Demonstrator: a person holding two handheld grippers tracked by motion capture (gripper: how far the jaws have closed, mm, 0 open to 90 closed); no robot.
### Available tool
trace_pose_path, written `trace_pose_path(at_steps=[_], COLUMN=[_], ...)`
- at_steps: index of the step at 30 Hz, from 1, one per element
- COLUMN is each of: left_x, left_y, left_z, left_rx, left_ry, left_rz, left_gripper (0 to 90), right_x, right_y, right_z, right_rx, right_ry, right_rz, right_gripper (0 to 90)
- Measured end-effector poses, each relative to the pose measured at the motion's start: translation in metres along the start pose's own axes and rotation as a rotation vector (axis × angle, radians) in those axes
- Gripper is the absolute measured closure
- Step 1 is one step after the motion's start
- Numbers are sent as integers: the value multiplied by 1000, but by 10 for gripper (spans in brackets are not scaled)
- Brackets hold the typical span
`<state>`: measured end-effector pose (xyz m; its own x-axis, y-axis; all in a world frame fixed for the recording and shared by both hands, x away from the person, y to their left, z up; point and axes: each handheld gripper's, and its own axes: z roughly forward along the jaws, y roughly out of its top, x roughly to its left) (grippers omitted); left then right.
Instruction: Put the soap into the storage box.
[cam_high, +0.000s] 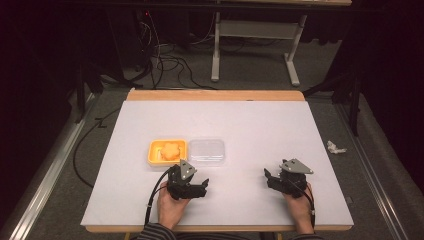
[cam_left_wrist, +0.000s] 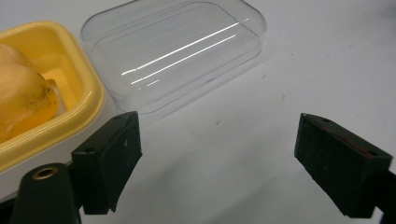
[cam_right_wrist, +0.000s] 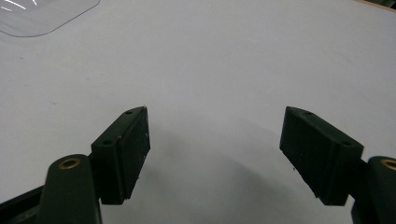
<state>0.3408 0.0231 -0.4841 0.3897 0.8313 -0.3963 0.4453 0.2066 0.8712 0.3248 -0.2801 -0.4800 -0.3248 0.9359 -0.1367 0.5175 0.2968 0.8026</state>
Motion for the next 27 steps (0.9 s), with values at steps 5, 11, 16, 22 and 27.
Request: trace_pose_path(at_steps=[5,11,16,22,27], left_x=[0,1,2,2,5], left_y=[-3,-8,-9,-10,-8], left_z=[4,10,12,14,15], left_rx=[9,16,25,31,52], left_ry=[4,14,23,40,38], left_rz=[0,6,9,10,-19], left_gripper=[151,151,150,150,148], right_x=[0,0,0,0,0], right_y=[0,0,0,0,0], right_z=[0,0,0,0,0], right_rx=[0,0,0,-1,-1], right_ry=[0,-1,-1,-2,-2], right_rz=[-1,-1,-2,-2,0], right_gripper=[247,247,247,247,247])
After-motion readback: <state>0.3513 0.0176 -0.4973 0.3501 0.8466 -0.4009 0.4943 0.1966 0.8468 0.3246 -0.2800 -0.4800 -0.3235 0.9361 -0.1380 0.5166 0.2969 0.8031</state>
